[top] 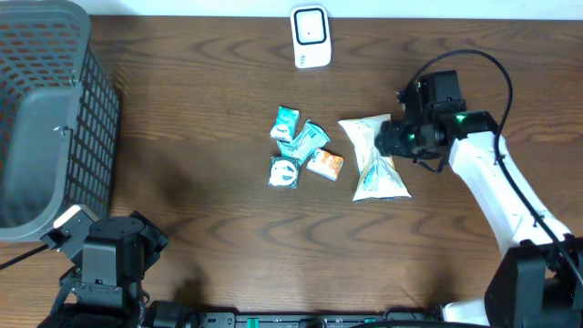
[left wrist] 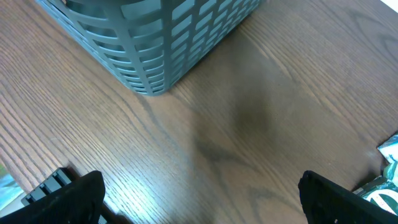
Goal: Scan the item barcode
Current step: 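Grasp the yellow bag with the right gripper and drag it rightward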
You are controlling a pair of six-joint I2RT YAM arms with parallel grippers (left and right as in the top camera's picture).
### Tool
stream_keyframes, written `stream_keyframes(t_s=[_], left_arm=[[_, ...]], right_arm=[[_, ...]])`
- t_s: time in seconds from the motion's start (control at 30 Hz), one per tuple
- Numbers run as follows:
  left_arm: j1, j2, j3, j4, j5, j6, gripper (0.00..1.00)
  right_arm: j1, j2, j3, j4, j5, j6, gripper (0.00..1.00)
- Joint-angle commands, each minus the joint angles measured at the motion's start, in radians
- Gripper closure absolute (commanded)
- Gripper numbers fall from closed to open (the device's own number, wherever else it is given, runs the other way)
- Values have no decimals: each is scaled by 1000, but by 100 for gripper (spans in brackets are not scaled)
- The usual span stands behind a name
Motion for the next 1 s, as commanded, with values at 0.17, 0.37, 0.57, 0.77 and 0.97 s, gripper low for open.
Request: stream_keyframes(t_s=[0.17, 0.37, 0.57, 0.77, 0.97], left_arm=[[7, -1, 0, -3, -17, -13, 2], [7, -1, 0, -3, -17, -13, 2], [7, -1, 0, -3, -17, -13, 2], [7, -1, 0, -3, -17, -13, 2], [7, -1, 0, -3, -17, -13, 2]], right_arm=[[255, 8, 26, 18, 379, 19, 37], [388, 100, 23, 29, 718, 169, 30], [395, 286, 23, 95, 838, 174, 12], [373, 396, 23, 95, 843, 173, 30], [353, 422, 25, 54, 824, 174, 96]])
